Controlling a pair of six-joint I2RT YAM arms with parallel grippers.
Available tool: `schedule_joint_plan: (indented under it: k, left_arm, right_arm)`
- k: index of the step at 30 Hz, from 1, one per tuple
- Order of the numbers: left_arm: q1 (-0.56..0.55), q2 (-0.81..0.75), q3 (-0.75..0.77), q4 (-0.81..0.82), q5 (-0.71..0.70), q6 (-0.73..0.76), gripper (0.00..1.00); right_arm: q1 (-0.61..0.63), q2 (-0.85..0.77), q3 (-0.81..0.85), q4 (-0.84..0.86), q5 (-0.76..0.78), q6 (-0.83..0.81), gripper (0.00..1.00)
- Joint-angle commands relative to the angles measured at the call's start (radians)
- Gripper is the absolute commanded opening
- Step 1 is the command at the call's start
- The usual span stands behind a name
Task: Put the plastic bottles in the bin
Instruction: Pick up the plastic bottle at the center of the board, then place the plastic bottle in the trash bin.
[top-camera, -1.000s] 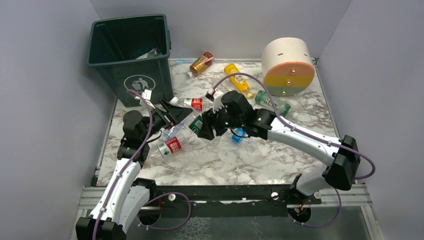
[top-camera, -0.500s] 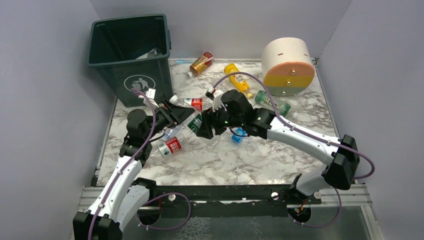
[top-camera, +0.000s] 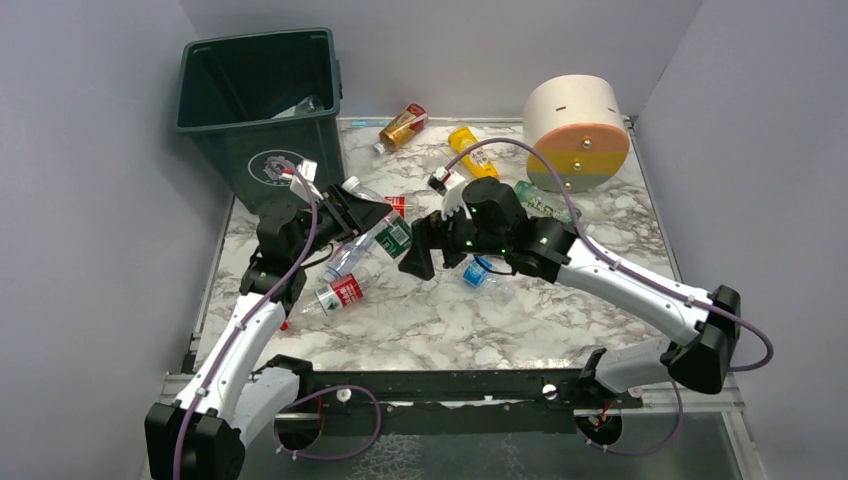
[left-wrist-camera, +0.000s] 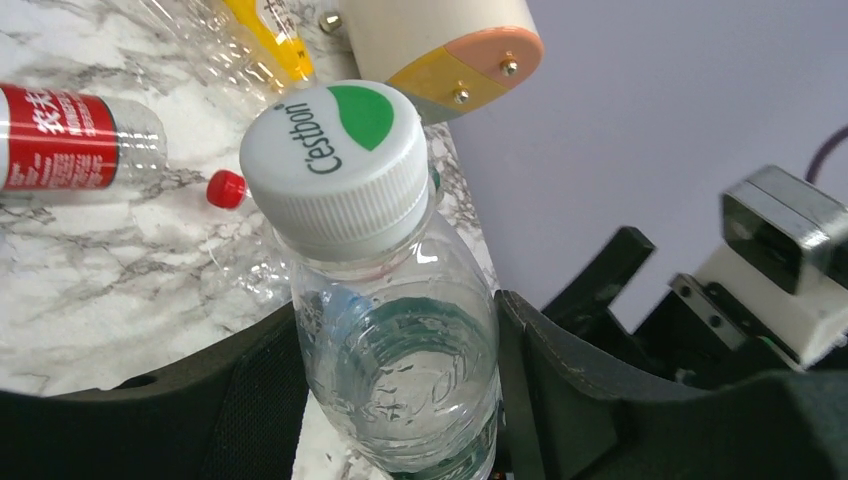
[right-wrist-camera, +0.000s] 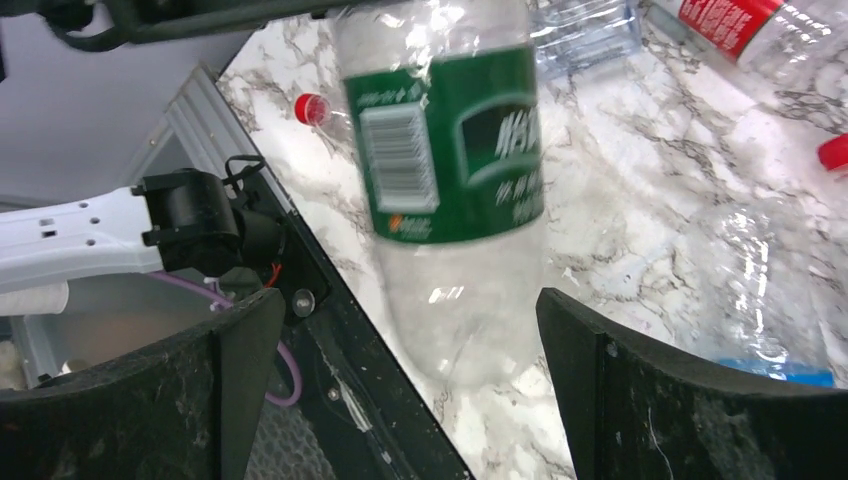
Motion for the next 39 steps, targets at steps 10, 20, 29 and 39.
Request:
schedule_joint_plan:
  k: [10,20,29,39]
  left_arm:
    - [0.0,0.191,0.32,-0.143,-0.11,0.249,0.59]
    - [0.022,0.393,0.752,-0.274,-0.184,0.383,0.61]
    - [0.189,0.533,1.082,-0.317,-0.153,0.366,0.61]
    - [0.447,0.605,1.131,-0.226,-0.122,0.305,0.62]
  right_arm:
    - [0.003,-0.261,-0.06,-0.172,0.208,-0.032,1.0]
    - [0.003,-0.305,-0.145,-0.164,0.23,-0.011,1.0]
    - [0.003,-0.331,-0.191,-0.163,0.237,0.003,0.99]
    - [0.003,-0.357,-0.249,-0.145,0.232,0.029,0.99]
